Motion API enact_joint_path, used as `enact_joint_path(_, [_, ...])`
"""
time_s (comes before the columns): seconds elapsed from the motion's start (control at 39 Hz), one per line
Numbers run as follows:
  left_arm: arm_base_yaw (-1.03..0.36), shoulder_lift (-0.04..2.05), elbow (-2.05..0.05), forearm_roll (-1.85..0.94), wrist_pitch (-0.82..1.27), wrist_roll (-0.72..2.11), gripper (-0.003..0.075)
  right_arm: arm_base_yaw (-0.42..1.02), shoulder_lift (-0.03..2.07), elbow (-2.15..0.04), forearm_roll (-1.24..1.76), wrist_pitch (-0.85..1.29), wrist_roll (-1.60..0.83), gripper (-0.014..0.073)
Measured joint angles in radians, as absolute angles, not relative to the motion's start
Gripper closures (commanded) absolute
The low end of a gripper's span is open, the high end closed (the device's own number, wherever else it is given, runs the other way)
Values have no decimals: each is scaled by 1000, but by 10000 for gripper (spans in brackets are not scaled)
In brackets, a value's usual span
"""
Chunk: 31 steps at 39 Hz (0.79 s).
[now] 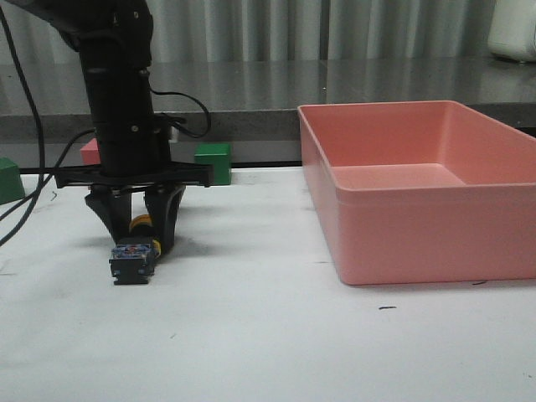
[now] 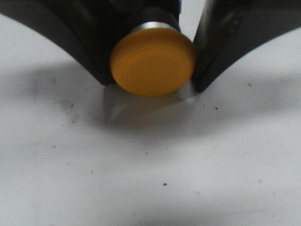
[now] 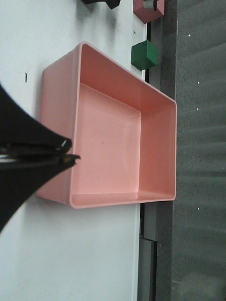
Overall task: Place and stand button with both arms
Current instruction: 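Lift the button with the left gripper and rotate it cap-up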
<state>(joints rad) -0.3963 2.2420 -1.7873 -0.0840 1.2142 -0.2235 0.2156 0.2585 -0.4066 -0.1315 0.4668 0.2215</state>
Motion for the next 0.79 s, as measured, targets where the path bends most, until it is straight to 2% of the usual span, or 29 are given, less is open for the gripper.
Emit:
enact_joint_path(0.46, [-396,2218,-1847,-55,1216,-223,481,216,258,-407,-131,467,221,654])
enact_joint_path(0.64, [-396,2099,-1837,53,1157,-283,481,216,258,-407,-131,467,221,654])
enact_joint_path(0.79, [-396,1948,-1732,135,1023,-319,481,216,258,-407,-131,467,221,654])
